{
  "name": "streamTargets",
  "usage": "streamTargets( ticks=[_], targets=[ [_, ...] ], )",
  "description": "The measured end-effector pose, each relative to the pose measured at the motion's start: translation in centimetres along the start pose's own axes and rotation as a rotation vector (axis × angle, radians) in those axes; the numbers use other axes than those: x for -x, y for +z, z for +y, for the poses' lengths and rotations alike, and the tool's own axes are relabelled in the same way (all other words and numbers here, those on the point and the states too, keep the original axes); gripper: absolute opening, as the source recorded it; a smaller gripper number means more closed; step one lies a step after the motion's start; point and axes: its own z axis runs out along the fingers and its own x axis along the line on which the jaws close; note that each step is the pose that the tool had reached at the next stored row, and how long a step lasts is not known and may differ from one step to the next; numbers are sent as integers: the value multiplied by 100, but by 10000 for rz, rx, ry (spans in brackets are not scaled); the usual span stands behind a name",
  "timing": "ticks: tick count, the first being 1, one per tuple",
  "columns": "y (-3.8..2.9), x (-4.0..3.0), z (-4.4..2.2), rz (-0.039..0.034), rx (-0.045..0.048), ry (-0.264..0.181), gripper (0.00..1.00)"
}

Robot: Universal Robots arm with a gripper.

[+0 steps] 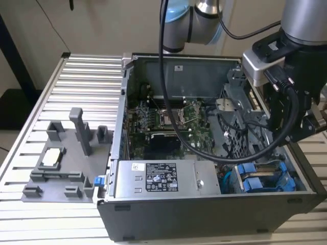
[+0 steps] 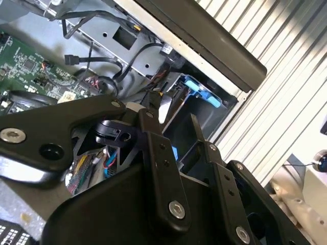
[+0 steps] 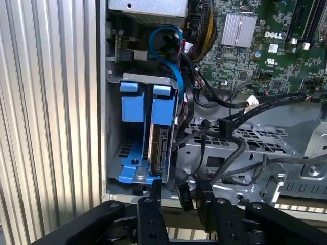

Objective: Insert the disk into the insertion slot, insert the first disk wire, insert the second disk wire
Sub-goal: 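Insert the first disk wire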

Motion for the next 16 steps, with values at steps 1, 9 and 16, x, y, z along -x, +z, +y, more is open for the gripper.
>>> streamTargets(
  ticks=[1, 9, 16],
  targets=[
    [5, 2, 2, 10, -17, -35, 41],
    [12, 6, 3, -2, -77, -154, 41],
    [12, 6, 3, -3, -77, -157, 20]
  ],
)
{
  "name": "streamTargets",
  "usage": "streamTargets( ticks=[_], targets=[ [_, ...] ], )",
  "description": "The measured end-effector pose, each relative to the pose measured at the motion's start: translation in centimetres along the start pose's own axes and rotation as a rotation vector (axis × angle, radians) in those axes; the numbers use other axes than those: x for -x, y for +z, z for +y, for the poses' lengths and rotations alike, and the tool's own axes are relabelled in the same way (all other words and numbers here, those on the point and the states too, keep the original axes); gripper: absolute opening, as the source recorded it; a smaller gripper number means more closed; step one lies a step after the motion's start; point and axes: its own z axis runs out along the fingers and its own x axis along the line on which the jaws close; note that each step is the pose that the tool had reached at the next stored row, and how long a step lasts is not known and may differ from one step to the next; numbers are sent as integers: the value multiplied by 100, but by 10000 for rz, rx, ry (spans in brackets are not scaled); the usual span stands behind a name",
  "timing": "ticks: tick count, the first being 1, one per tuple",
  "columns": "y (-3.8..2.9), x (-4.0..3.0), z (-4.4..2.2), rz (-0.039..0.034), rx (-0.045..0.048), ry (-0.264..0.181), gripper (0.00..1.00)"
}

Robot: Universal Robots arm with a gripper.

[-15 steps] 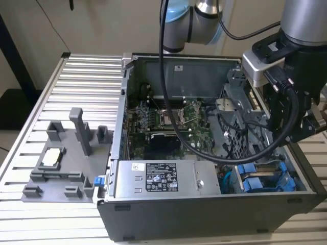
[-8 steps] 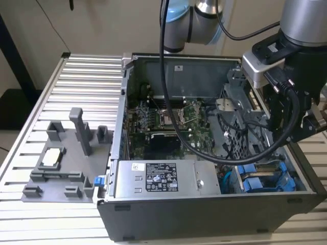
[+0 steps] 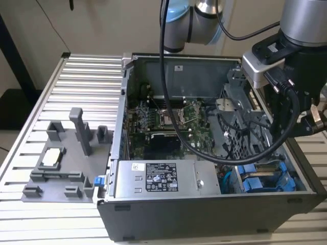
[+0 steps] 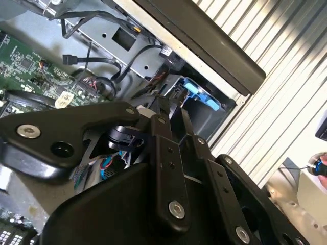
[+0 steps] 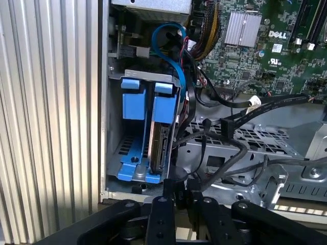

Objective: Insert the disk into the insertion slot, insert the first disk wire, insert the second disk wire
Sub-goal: 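Insert the first disk wire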

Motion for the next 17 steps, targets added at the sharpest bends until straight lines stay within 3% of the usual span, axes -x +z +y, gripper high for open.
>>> streamTargets(
  ticks=[12, 14, 17],
  targets=[
    [1, -1, -3, -2, 10, -4, 19],
    [8, -4, -25, 6, 115, -8, 19],
    [29, -11, -84, 18, 391, -26, 19]
  ],
)
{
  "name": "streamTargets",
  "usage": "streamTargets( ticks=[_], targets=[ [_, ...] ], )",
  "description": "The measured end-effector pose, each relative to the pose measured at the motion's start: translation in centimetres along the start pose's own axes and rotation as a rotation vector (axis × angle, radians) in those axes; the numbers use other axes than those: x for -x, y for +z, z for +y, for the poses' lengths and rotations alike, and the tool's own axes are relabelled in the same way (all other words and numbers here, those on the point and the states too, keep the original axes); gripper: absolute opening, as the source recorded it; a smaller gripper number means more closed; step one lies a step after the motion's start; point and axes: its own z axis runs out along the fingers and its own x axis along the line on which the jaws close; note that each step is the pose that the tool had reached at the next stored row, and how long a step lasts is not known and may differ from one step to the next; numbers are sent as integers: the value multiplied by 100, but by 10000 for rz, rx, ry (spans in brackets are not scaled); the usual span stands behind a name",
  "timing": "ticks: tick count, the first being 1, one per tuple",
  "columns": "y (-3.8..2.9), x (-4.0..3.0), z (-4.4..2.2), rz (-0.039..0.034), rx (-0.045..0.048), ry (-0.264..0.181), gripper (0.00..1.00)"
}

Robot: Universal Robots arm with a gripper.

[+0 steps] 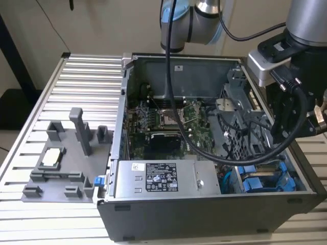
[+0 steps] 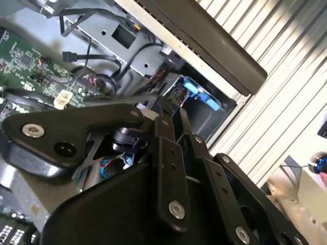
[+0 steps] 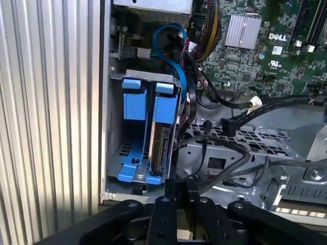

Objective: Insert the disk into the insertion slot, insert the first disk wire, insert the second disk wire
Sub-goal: 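Insert the first disk wire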

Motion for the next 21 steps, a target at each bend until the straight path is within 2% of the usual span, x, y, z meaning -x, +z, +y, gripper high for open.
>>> streamTargets(
  ticks=[5, 14, 18, 21],
  targets=[
    [41, -15, -111, -35, 494, -9, 19],
    [101, -35, -247, -98, 1258, -15, 19],
    [132, -41, -281, -126, 1530, -15, 19],
    [159, -51, -290, -139, 1651, -15, 19]
  ],
)
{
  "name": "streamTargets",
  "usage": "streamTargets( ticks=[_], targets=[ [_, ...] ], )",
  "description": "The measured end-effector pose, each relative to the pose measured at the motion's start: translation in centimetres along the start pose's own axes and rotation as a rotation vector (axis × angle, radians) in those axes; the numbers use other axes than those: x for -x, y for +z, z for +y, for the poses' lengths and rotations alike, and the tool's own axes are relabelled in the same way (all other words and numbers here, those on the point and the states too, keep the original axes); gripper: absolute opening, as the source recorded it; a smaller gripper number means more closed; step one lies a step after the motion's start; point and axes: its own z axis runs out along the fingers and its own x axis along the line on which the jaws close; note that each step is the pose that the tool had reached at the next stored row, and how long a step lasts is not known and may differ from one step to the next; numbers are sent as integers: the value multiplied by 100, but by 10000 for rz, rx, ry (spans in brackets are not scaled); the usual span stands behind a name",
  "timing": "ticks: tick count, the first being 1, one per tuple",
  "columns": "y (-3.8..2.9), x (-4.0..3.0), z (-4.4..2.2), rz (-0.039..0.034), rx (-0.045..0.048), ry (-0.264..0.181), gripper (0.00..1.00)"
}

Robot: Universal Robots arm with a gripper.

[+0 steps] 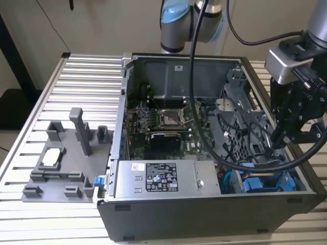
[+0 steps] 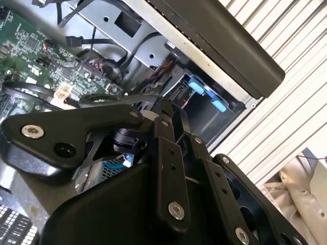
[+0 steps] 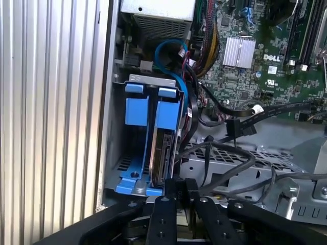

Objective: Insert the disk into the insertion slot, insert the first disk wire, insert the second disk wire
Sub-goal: 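Insert the first disk wire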

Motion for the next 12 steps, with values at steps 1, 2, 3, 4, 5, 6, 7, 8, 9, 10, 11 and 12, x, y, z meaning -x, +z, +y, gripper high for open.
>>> streamTargets(
  ticks=[1, 2, 3, 4, 5, 6, 7, 8, 9, 10, 11, 12],
  targets=[
    [12, -6, -4, -4, 25, 0, 19],
    [27, -11, -6, -7, 39, 0, 19],
    [43, -17, -7, -7, 47, 1, 19],
    [60, -24, -9, -7, 54, 7, 19],
    [76, -30, -10, -6, 60, 19, 19],
    [91, -35, -10, -6, 67, 37, 19],
    [105, -40, -9, -6, 78, 60, 19],
    [113, -44, -10, -6, 109, 81, 19],
    [118, -47, -11, -12, 176, 98, 19],
    [122, -48, -12, -20, 252, 108, 19],
    [126, -49, -18, -32, 343, 111, 19],
    [130, -51, -27, -43, 433, 111, 19]
  ],
)
